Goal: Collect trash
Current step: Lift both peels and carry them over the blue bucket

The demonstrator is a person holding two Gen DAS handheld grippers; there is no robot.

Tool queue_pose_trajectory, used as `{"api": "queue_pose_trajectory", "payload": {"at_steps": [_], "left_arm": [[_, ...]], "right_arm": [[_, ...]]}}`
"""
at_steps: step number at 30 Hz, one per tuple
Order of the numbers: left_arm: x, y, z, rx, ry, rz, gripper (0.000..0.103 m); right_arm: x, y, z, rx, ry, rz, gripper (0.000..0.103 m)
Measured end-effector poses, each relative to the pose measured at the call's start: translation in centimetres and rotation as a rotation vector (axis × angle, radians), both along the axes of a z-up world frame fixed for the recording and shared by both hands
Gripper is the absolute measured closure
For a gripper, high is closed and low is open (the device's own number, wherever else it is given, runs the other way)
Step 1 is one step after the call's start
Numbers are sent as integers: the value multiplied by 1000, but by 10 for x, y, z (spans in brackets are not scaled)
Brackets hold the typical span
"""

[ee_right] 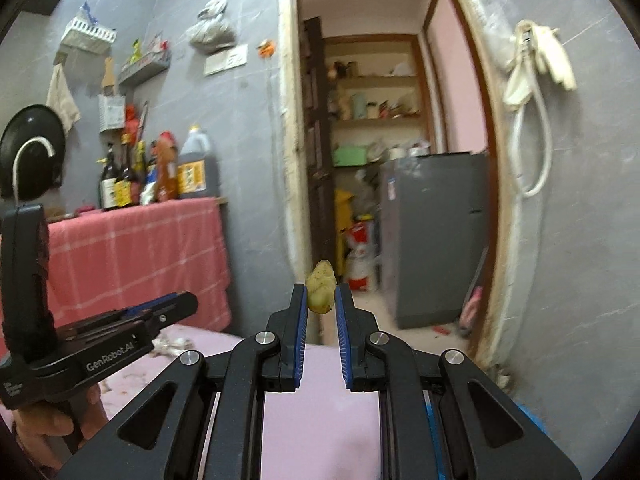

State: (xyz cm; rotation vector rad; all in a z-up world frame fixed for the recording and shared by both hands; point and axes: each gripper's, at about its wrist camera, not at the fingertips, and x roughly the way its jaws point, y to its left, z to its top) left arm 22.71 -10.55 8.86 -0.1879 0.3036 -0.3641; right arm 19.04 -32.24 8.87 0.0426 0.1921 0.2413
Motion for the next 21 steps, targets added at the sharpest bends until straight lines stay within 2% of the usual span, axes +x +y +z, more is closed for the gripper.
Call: {"api": "queue_pose_trajectory", "payload": {"at_steps": [5, 9, 15, 21], "left_arm": [[-6, -42, 7, 4, -67, -62, 87], [-5, -77, 7, 18, -72, -123, 87], [2, -120, -5, 52, -45, -190, 87], [19, -155, -26, 78, 49, -251, 87]], "right_arm": [[-9, -34, 0, -4, -32, -86, 91], [-13, -61, -5, 6, -25, -145, 91], [-17, -96, -20, 25, 20, -217, 91], [-14, -118, -40, 43, 92, -256, 91]]}}
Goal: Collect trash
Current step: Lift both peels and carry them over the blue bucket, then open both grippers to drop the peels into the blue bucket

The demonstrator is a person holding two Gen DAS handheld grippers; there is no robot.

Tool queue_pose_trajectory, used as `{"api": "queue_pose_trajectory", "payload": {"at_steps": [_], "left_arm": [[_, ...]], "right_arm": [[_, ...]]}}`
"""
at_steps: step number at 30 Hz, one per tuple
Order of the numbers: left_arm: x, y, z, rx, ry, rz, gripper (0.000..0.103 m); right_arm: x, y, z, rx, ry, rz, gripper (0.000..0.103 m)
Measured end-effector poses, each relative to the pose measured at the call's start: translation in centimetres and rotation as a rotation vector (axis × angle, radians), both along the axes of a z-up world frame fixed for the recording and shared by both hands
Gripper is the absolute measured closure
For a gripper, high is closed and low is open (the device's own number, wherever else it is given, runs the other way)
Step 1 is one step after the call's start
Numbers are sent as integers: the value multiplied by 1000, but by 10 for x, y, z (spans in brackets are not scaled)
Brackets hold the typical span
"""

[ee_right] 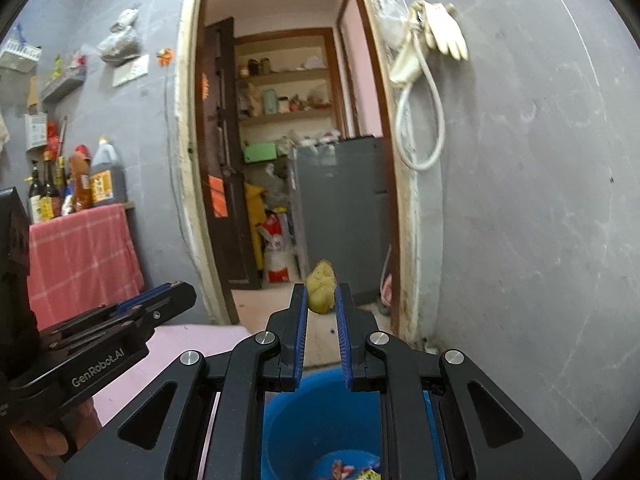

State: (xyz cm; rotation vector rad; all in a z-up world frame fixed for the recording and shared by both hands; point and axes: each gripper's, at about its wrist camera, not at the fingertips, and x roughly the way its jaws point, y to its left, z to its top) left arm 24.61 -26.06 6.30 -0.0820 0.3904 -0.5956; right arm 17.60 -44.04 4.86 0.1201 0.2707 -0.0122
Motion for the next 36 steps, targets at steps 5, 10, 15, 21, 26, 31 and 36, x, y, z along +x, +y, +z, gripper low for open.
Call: {"api": "queue_pose_trajectory", "payload": {"at_steps": [5, 10, 15, 21, 26, 31, 36], "left_arm": [[18, -20, -24, 38, 103, -33, 87], [30, -33, -46, 59, 189, -55, 87], [37, -40, -59, 74, 250, -74, 86], [42, -41, -63, 69, 294, -93, 69], [40, -35, -55, 48, 317, -81, 68], [36, -12, -40, 13, 283, -36, 54], [31, 14, -22, -5, 234, 23, 37]], "right_arm": [[9, -18, -23, 48, 89, -22, 91], [15, -32, -40, 98, 148, -34, 91], [20, -38, -51, 121, 199, -37, 90], [26, -40, -54, 137, 231, -45, 85], [25, -38, -51, 139, 224, -46, 80], [23, -29, -38, 127, 189, -34, 74], [19, -17, -20, 113, 134, -12, 56]]}}
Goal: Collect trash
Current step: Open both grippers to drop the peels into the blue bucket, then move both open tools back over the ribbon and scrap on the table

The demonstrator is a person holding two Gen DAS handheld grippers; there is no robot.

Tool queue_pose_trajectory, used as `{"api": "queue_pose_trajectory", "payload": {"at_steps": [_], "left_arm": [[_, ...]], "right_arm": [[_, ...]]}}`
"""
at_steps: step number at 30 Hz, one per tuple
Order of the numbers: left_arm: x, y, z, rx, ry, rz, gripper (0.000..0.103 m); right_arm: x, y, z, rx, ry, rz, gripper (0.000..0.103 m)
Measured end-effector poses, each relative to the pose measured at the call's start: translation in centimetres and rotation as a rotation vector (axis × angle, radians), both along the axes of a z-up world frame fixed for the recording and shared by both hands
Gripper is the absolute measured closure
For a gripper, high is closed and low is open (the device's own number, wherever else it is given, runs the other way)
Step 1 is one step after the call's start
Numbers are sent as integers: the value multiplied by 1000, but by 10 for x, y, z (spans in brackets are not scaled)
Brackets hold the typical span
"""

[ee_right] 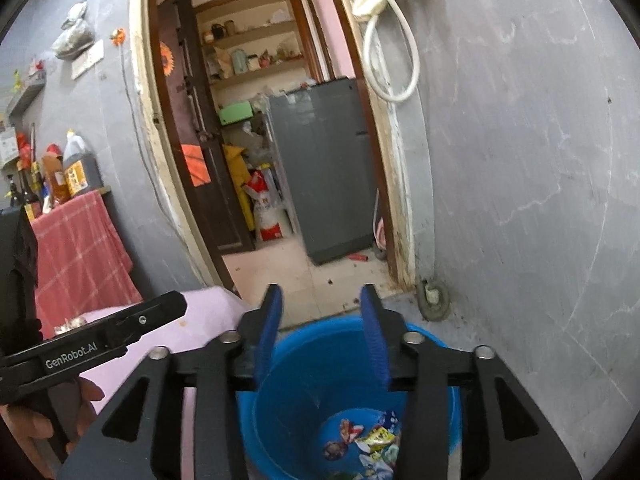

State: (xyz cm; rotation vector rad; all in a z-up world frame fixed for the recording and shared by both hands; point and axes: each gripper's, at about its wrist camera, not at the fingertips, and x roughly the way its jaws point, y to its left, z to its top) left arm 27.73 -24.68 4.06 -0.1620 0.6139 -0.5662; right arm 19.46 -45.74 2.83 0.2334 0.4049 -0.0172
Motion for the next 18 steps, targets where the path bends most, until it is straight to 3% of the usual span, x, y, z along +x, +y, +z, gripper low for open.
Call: {"api": "queue_pose_trajectory", "payload": {"at_steps": [4, 6, 13, 15, 18], "left_arm": [[-7, 34, 16, -35, -66, 69, 8], [-11, 51, 25, -38, -106, 106, 3], [-27, 102, 43, -9, -208, 241, 2], [-30, 119, 47, -3, -228, 268, 2], [-33, 141, 47, 1, -241, 298, 2]], "right_arm": [[-1, 14, 17, -13, -47, 26, 50], [-2, 24, 25, -16, -73, 42, 32], [1, 57, 46, -10, -144, 118, 12], [2, 68, 50, -7, -162, 143, 0], [5, 86, 55, -1, -185, 187, 0]]}}
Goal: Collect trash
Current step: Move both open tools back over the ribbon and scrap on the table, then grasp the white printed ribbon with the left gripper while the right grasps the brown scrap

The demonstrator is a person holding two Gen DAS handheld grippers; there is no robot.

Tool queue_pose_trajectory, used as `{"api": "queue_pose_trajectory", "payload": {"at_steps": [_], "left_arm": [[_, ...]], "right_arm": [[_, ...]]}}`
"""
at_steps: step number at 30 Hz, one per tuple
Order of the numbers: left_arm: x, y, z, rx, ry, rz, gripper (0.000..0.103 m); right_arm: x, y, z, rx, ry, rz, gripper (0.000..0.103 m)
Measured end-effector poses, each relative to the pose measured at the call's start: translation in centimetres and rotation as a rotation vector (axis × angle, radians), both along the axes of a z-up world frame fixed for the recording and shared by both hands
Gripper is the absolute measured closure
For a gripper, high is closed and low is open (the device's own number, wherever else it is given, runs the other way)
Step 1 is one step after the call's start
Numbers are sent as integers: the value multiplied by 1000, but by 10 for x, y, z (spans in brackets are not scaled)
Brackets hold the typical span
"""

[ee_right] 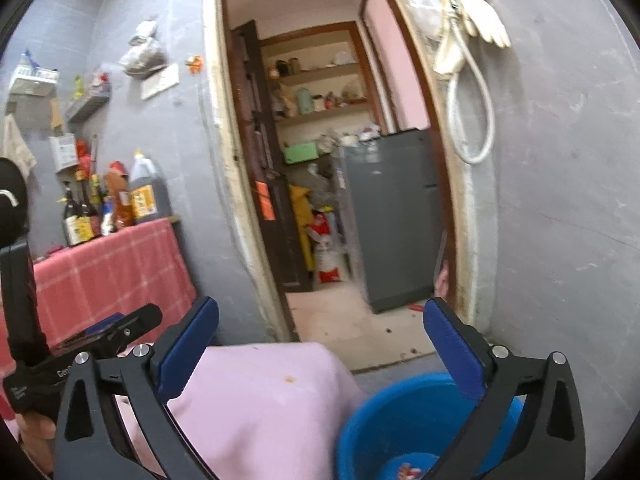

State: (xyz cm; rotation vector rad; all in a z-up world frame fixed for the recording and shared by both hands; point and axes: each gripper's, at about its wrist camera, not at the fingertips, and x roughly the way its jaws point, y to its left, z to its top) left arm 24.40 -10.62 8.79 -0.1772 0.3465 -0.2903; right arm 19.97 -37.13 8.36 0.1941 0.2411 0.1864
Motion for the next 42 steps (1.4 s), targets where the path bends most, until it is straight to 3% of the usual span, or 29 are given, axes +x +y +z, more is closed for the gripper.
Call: {"api": "queue_pose_trajectory", "payload": {"at_steps": [13, 26, 32, 35, 42], "left_arm": [[-4, 89, -5, 64, -5, 163, 2], [2, 174, -55, 98, 138, 244, 2], [22, 199, -80, 18, 262, 242, 3], [31, 203, -88, -11, 304, 225, 7], [55, 203, -100, -8, 397, 199, 29]], "right_arm": [[33, 80, -4, -3, 26, 141, 0], [73, 151, -40, -60, 167, 283, 0], [100, 178, -70, -95, 308, 379, 0], [113, 188, -84, -77, 388, 422, 5], [126, 222, -106, -175, 484, 490, 27]]}}
